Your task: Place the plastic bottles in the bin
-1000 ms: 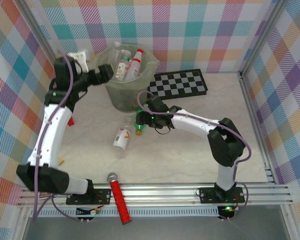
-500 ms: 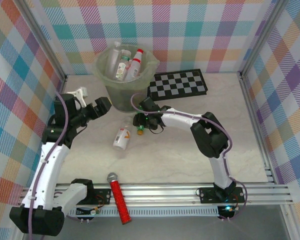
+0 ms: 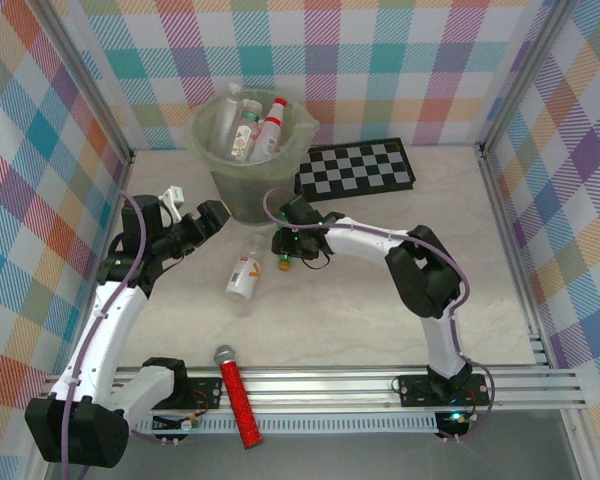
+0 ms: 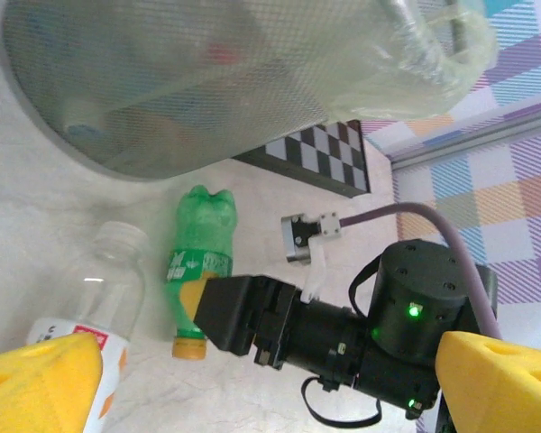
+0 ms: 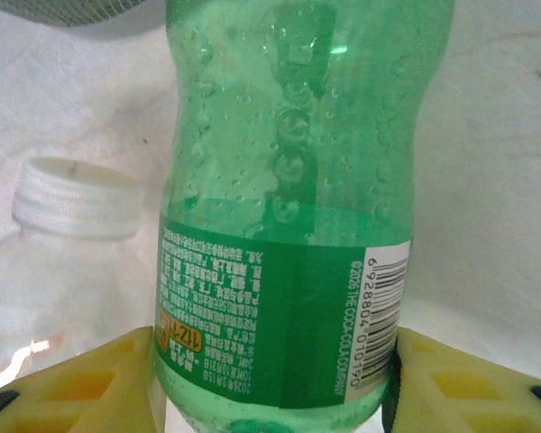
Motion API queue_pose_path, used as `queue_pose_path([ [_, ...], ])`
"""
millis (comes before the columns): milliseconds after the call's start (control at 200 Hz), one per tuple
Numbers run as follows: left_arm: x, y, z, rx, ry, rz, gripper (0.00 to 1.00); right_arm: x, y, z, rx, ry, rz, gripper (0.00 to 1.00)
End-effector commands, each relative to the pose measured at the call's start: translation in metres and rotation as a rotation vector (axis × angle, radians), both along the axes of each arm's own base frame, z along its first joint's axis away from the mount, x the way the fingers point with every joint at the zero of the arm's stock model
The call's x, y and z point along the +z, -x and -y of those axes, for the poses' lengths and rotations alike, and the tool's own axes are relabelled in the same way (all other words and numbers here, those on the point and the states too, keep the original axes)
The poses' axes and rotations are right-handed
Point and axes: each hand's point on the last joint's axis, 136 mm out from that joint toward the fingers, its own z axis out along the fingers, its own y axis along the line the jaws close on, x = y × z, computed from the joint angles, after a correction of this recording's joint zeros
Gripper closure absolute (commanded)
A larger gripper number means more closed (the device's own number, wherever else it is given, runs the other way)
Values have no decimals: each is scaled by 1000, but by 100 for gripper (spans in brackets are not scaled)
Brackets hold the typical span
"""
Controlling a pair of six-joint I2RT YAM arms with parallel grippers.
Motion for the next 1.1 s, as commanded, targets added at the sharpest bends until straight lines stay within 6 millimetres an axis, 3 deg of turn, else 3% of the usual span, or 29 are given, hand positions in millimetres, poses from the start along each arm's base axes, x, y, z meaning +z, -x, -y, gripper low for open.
queue_pose_path([
  [0,17,-4,10,-43,68,50,3,43,7,11,39,-25,64,58],
  [135,21,-6,11,-44,81,50,1,64,25,15,99,-62,74,59],
  [170,30,-10,14,-52,100,85,1,69,29,15,121,-80,75,59],
  [355,48,-17,37,-122,271,119,0,110,62,1,298,-265,119,58],
  [550,43,-17,58,-169,301,97,0,153,96,-11,518,-446,227,58],
  [825,9,-14,85,-216,216,4,10,189,101,-15,547,-558,323,57],
  [1095,2,-15,96,-238,207,-22,20,218,99,-21,550,-629,410,58],
])
